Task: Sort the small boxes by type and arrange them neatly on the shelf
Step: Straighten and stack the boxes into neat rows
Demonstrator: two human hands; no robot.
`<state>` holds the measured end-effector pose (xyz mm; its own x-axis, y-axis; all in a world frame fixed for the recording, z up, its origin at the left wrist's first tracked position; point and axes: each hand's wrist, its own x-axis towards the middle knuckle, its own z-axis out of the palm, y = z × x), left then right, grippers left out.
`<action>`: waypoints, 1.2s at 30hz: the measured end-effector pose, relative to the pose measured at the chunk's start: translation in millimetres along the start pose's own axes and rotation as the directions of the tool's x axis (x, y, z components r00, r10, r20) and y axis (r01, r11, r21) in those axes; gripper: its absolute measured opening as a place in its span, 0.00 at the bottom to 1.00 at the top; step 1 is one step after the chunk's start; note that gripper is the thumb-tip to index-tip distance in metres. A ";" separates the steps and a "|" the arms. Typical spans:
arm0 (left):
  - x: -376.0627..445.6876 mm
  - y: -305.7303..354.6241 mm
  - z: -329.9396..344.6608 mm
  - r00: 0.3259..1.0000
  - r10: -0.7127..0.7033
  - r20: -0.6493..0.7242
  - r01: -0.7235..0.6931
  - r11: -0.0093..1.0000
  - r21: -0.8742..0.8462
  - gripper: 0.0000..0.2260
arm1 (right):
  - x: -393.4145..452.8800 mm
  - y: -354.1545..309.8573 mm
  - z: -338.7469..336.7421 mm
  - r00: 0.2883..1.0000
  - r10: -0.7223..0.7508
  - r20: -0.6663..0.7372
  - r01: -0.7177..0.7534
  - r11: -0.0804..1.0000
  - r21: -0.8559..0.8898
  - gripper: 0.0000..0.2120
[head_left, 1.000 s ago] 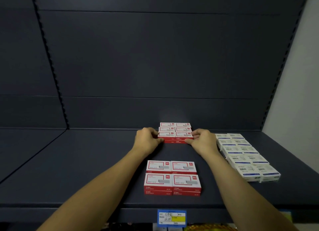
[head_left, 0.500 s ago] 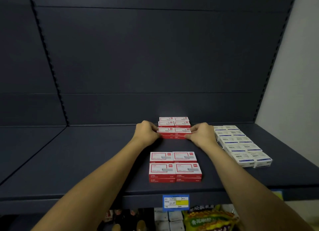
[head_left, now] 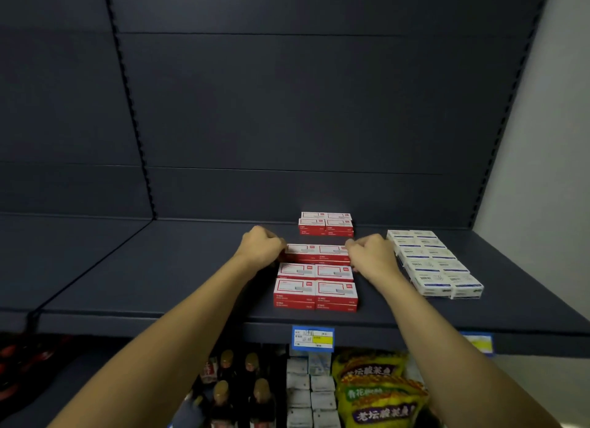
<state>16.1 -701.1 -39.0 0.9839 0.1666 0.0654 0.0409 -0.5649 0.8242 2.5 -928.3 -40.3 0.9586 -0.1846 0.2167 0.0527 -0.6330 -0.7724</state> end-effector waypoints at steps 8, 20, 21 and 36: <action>-32.2 -2.0 2.0 0.999 -0.031 -0.028 0.030 0.999 -0.019 0.14 | -23.3 3.5 -5.1 1.000 0.011 -0.003 -0.011 1.000 0.010 0.20; -51.4 -1.5 -0.1 0.998 -0.015 -0.054 0.012 0.998 -0.062 0.12 | -35.4 -2.9 -4.7 0.999 0.018 -0.047 -0.021 0.998 -0.063 0.17; -51.3 -1.4 0.6 0.998 -0.022 -0.061 0.018 0.998 -0.064 0.14 | -35.5 -2.7 -4.9 0.999 0.015 -0.044 -0.018 0.998 -0.062 0.17; -46.2 5.5 -0.8 0.990 -0.124 -0.060 0.118 0.989 -0.093 0.09 | -33.1 -2.5 -3.2 0.996 0.080 -0.026 -0.081 0.996 -0.032 0.14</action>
<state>-29.2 -711.2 -37.1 0.9589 0.2836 -0.0034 0.1401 -0.4634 0.8750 -30.3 -923.0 -43.7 0.9522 -0.2541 0.1695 -0.0339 -0.6396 -0.7680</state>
